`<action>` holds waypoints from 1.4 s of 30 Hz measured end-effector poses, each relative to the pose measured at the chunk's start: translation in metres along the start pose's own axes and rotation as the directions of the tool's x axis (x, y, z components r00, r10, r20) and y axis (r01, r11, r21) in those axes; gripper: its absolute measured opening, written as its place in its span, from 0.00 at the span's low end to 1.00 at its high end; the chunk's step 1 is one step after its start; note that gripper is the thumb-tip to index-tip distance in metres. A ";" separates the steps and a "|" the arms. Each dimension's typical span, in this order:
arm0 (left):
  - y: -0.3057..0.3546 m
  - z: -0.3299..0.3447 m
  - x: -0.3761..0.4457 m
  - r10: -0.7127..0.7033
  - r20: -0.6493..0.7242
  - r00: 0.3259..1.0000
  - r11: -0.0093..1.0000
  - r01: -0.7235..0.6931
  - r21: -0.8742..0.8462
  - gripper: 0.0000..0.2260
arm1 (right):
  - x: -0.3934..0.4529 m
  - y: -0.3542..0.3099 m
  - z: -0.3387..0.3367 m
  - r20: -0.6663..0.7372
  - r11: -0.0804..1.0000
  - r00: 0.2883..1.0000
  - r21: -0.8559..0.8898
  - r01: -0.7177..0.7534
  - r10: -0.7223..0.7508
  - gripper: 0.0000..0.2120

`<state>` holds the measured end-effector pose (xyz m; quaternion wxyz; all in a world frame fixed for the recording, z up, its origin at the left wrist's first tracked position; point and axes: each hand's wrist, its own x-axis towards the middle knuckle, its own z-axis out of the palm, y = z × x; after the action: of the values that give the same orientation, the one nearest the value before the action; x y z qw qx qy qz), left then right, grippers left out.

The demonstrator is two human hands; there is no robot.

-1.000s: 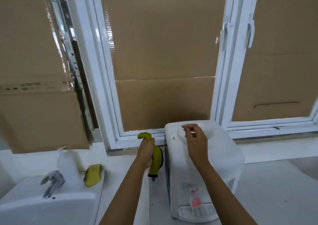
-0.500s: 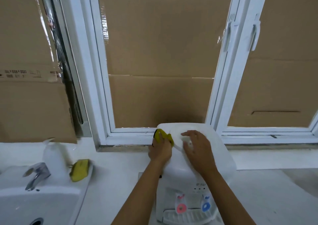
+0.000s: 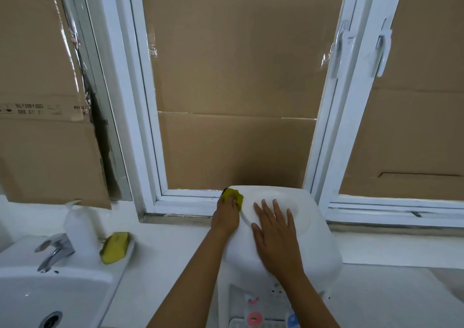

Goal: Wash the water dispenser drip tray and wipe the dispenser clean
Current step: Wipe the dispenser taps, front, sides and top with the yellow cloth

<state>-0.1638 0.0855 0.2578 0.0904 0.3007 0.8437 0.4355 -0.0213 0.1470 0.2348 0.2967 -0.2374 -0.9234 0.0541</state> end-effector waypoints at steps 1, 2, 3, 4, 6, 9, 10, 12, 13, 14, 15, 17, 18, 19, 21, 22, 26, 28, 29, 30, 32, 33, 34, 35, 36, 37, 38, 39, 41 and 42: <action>-0.001 0.000 0.005 0.003 0.004 1.000 1.000 -0.003 -0.004 0.20 | 0.001 -0.001 0.000 0.004 1.000 1.000 0.000 -0.001 0.001 0.28; -0.003 0.001 0.009 0.004 0.005 1.000 1.000 -0.004 -0.001 0.20 | 0.001 -0.002 -0.001 0.004 1.000 1.000 -0.001 0.004 -0.004 0.28; -0.005 0.001 0.011 0.002 0.008 1.000 1.000 -0.002 0.005 0.20 | 0.001 -0.002 -0.001 0.003 1.000 1.000 -0.005 0.010 -0.010 0.27; -0.006 0.001 0.013 -0.002 0.012 1.000 1.000 0.002 0.009 0.21 | 0.001 -0.003 -0.002 0.003 1.000 1.000 -0.011 0.018 -0.018 0.27; -0.008 0.002 0.013 -0.001 0.028 1.000 1.000 0.002 -0.008 0.21 | 0.000 -0.003 -0.003 0.011 0.999 1.000 -0.022 0.023 -0.023 0.27; -0.016 0.002 0.002 0.041 0.045 0.998 0.996 -0.038 -0.085 0.22 | -0.001 -0.003 -0.004 0.010 1.000 1.000 -0.020 0.016 -0.016 0.26; -0.020 0.002 -0.004 0.058 0.044 0.997 0.994 -0.054 -0.099 0.22 | -0.001 -0.004 -0.004 0.008 1.000 1.000 -0.017 0.014 -0.014 0.26; -0.028 0.005 -0.013 0.086 0.040 0.996 0.993 -0.082 -0.090 0.23 | 0.000 -0.004 -0.004 0.008 1.000 1.000 -0.014 0.011 -0.011 0.27; -0.031 0.007 -0.016 0.100 0.035 0.994 0.992 -0.097 -0.083 0.23 | -0.001 -0.004 -0.004 0.008 1.000 1.000 -0.013 0.013 -0.013 0.27; -0.032 0.008 -0.015 0.110 0.031 0.993 0.991 -0.107 -0.080 0.23 | -0.001 -0.004 -0.003 0.007 1.000 1.000 -0.011 0.016 -0.016 0.27; -0.033 0.008 -0.012 0.114 0.034 0.993 0.991 -0.111 -0.078 0.23 | -0.002 -0.004 -0.003 0.006 1.000 1.000 -0.010 0.017 -0.017 0.27; -0.033 0.008 -0.002 0.119 0.051 0.992 0.990 -0.114 -0.088 0.23 | -0.002 -0.003 -0.003 0.002 1.000 1.000 -0.015 0.019 -0.019 0.26; -0.032 0.007 0.003 0.120 0.059 0.991 0.989 -0.114 -0.098 0.23 | -0.002 -0.004 -0.003 0.000 1.000 1.000 -0.020 0.018 -0.018 0.26; -0.030 0.007 0.009 0.125 0.067 0.990 0.987 -0.117 -0.108 0.22 | -0.001 -0.004 -0.004 0.002 1.000 1.000 -0.026 0.015 -0.015 0.25; -0.026 0.005 0.022 0.117 0.094 0.989 0.987 -0.105 -0.122 0.22 | -0.001 -0.005 -0.005 0.004 0.999 1.000 -0.040 0.008 -0.008 0.25; -0.024 0.005 0.029 0.107 0.110 0.988 0.988 -0.093 -0.125 0.22 | 0.000 -0.006 -0.006 0.007 0.999 1.000 -0.048 0.004 -0.004 0.25; -0.019 0.005 0.060 0.110 0.183 0.977 0.994 -0.106 -0.031 0.19 | 0.003 -0.008 -0.006 0.018 0.997 1.000 -0.079 -0.015 0.017 0.29; -0.014 0.005 0.072 0.124 0.209 0.970 0.990 -0.135 0.040 0.18 | 0.004 -0.009 -0.006 0.017 0.997 1.000 -0.081 -0.019 0.021 0.29; -0.009 0.006 0.077 0.132 0.224 0.966 0.985 -0.154 0.081 0.19 | 0.003 -0.009 -0.006 0.015 0.997 1.000 -0.079 -0.022 0.024 0.29; -0.005 0.006 0.082 0.132 0.239 0.962 0.979 -0.165 0.123 0.19 | 0.003 -0.008 -0.006 0.013 0.997 1.000 -0.076 -0.027 0.028 0.29; 0.001 0.006 0.089 0.121 0.266 0.956 0.969 -0.172 0.176 0.19 | 0.002 -0.008 -0.005 0.014 0.997 0.999 -0.066 -0.037 0.039 0.29; 0.003 0.007 0.093 0.115 0.278 0.954 0.968 -0.171 0.185 0.19 | 0.002 -0.007 -0.005 0.016 0.997 0.999 -0.061 -0.042 0.043 0.28; 0.003 0.007 0.096 0.108 0.276 0.955 0.968 -0.163 0.188 0.19 | 0.002 -0.007 -0.005 0.019 0.997 0.999 -0.059 -0.047 0.048 0.28; 0.003 0.007 0.097 0.095 0.269 0.958 0.967 -0.153 0.204 0.19 | 0.002 -0.007 -0.005 0.023 0.997 0.998 -0.057 -0.050 0.051 0.27; 0.003 0.007 0.096 0.089 0.262 0.961 0.965 -0.148 0.215 0.20 | 0.002 -0.007 -0.005 0.023 0.997 0.998 -0.056 -0.050 0.051 0.27; 0.004 0.006 0.094 0.099 0.259 0.961 0.959 -0.161 0.232 0.20 | 0.002 -0.007 -0.005 0.019 0.997 0.999 -0.056 -0.050 0.051 0.27; 0.004 0.005 0.091 0.117 0.250 0.961 0.956 -0.177 0.235 0.21 | 0.001 -0.007 -0.004 0.015 0.997 0.999 -0.052 -0.052 0.053 0.26; 0.004 0.004 0.087 0.131 0.233 0.964 0.961 -0.182 0.210 0.22 | 0.001 -0.007 -0.005 0.010 0.998 0.998 -0.045 -0.054 0.054 0.25; 0.002 0.002 0.083 0.149 0.207 0.967 0.978 -0.174 0.111 0.22 | -0.001 -0.007 -0.005 -0.002 0.998 0.999 -0.032 -0.051 0.051 0.23; 0.001 0.002 0.082 0.162 0.206 0.965 0.982 -0.178 0.061 0.21 | -0.001 -0.007 -0.005 -0.006 0.998 0.999 -0.032 -0.048 0.048 0.23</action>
<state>-0.2286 0.1351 0.2663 0.1251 0.4175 0.8179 0.3755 -0.0201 0.1404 0.2400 0.2941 -0.2646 -0.9173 0.0457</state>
